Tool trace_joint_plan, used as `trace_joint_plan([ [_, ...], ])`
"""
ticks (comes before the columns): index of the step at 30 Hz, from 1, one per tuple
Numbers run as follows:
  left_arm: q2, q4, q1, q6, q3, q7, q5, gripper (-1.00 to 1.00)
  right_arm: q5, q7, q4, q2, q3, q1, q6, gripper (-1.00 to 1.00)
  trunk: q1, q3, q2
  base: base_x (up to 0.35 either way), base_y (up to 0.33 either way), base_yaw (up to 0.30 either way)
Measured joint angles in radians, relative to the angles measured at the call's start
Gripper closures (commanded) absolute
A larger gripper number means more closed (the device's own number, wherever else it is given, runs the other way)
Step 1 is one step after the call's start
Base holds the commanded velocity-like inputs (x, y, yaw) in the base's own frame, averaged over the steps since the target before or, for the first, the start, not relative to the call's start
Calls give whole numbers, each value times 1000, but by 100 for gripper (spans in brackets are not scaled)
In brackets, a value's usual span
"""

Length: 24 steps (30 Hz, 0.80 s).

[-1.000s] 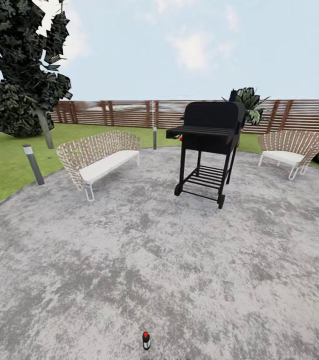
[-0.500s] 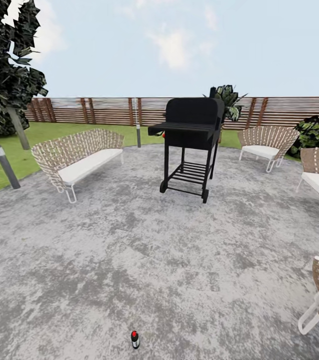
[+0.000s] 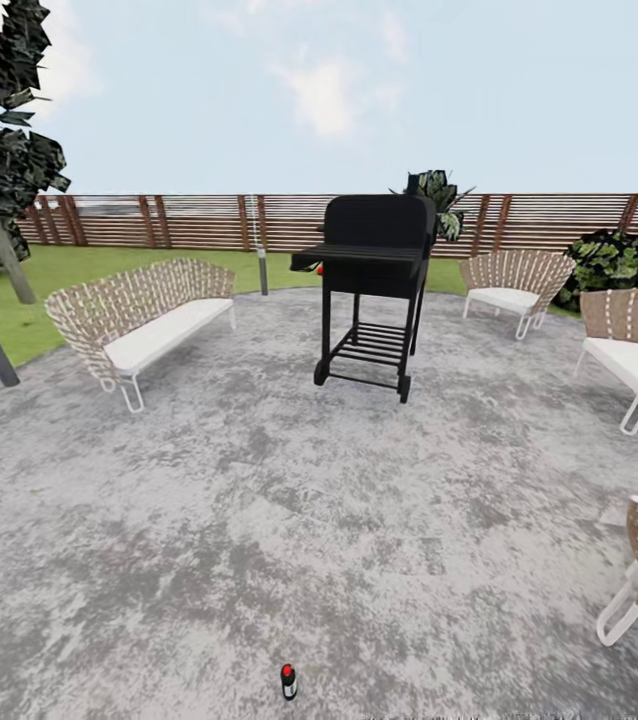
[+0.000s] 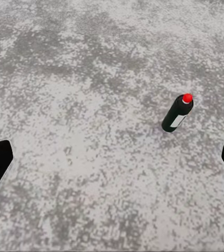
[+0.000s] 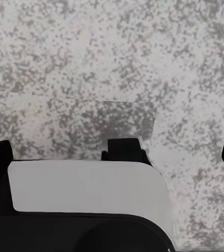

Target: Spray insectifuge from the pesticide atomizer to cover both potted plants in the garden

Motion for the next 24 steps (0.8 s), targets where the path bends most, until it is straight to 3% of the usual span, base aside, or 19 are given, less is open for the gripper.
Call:
trace_joint_plan([
  [24, 0, 0, 0, 0, -1, 0, 0, -100, -1, 0, 0, -2, 0, 0, 0, -100, 0, -5, 0, 0, 294, -295],
])
